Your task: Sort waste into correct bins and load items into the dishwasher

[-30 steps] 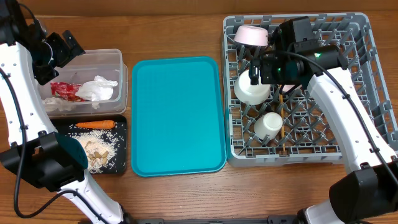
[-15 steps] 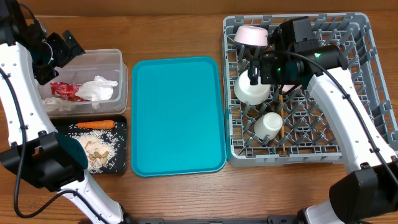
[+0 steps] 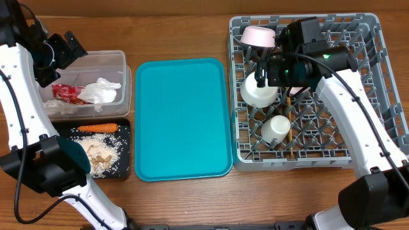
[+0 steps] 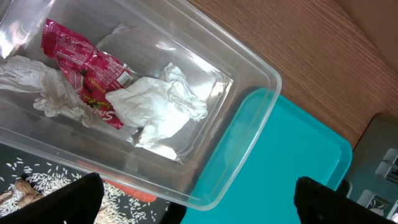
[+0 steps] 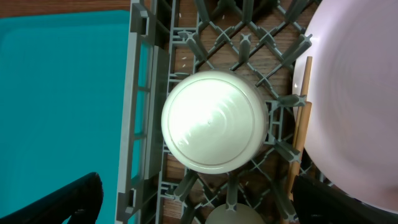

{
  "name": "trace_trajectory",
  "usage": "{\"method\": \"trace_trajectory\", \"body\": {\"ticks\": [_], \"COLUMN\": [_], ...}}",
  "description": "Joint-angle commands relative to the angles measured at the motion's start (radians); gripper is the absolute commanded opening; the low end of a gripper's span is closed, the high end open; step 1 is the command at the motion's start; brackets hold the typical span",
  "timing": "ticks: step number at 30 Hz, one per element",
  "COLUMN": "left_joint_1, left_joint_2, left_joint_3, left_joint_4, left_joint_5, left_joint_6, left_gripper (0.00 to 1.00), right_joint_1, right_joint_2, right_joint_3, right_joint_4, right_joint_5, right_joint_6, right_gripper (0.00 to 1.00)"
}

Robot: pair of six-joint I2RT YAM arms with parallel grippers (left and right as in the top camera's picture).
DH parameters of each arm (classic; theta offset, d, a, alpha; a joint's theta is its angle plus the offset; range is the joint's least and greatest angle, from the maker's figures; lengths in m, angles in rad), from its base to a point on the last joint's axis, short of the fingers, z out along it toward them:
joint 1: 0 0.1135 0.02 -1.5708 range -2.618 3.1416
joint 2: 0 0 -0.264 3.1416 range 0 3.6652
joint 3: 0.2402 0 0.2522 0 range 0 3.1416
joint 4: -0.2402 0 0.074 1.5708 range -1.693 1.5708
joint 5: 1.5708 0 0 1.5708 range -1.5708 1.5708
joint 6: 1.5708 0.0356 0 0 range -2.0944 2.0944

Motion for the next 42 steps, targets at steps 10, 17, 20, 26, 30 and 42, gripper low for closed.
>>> {"method": "trace_trajectory", "body": {"ticks": [10, 17, 20, 26, 30, 42], "left_joint_1": [-0.007, -0.007, -0.006, -0.006, -0.007, -0.006], "left_joint_2": [-0.037, -0.037, -0.037, -0.037, -0.037, -0.037], "left_joint_3": [0.017, 0.017, 0.017, 0.017, 0.017, 0.017], "left_joint_4": [0.001, 0.001, 0.001, 0.001, 0.001, 0.001], "left_joint_5": [0.002, 0.002, 0.002, 0.002, 0.002, 0.002], "left_joint_6": [0.001, 0.001, 0.001, 0.001, 0.001, 0.001], "left_gripper": [1.00, 1.00, 1.00, 1.00, 1.00, 1.00], "right_joint_1": [-0.001, -0.003, -0.003, -0.040, -0.068, -0.146], "right_joint_2": [-0.077, -0.267, -0.351, -0.553, -0.721, -1.147], "right_joint_3": [0.021, 0.021, 0.021, -0.003, -0.075, -0.448], "right_joint_4": [0.005, 0.043, 0.068, 0.076, 0.077, 0.222], "right_joint_5": [-0.013, 0.074, 0.110, 0.152, 0.152, 0.151], "right_joint_6": [-0.004, -0.008, -0.008, -0.015, -0.015, -0.014], "right_gripper": [1.00, 1.00, 1.00, 1.00, 1.00, 1.00]}}
